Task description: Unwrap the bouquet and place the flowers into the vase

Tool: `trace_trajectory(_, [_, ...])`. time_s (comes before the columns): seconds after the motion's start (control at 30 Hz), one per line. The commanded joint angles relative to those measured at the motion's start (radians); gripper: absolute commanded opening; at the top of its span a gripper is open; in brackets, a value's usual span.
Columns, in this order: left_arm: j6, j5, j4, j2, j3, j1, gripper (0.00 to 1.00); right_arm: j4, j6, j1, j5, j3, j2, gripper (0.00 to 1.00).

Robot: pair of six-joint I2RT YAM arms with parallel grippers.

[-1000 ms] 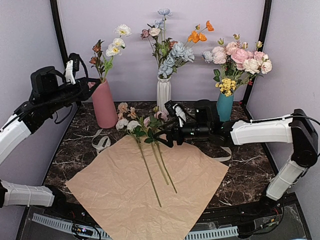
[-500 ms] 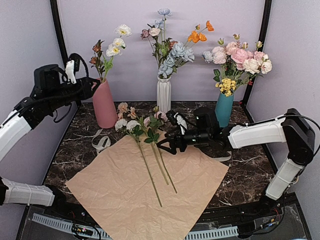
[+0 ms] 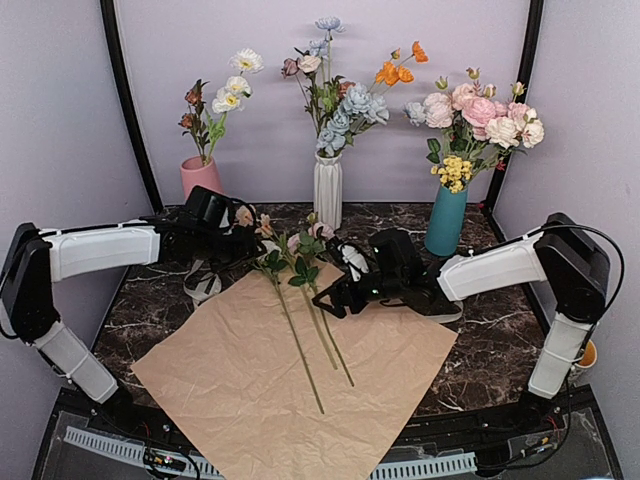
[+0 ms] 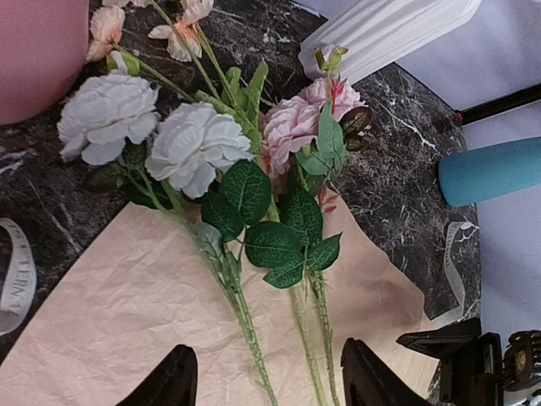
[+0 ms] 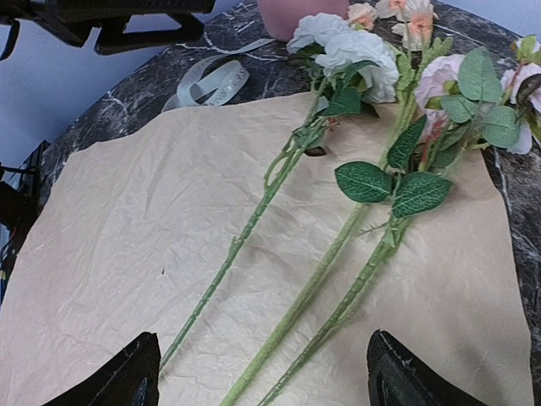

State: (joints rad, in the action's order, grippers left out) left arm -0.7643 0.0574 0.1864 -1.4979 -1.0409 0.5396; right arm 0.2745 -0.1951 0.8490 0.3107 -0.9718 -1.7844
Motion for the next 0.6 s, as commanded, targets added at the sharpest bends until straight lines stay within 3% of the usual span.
trace_trajectory(0.0, [-0.149,-0.084,-0.017,-0.110,-0.084,0.072,0.62,-0.003,0.007,-0.002,-0.142,-0.013,-0.003,0.84])
trace_trajectory(0.3, [-0.251,-0.118,0.006,-0.259,-0.107,0.147,0.61,0.039,-0.027,-0.051,-0.206,0.036,0.008,0.84])
trace_trajectory(0.57, [-0.242,-0.104,0.002,-0.330,-0.114,0.167,0.48,0.045,-0.033,-0.064,-0.209,0.047,0.009,0.84])
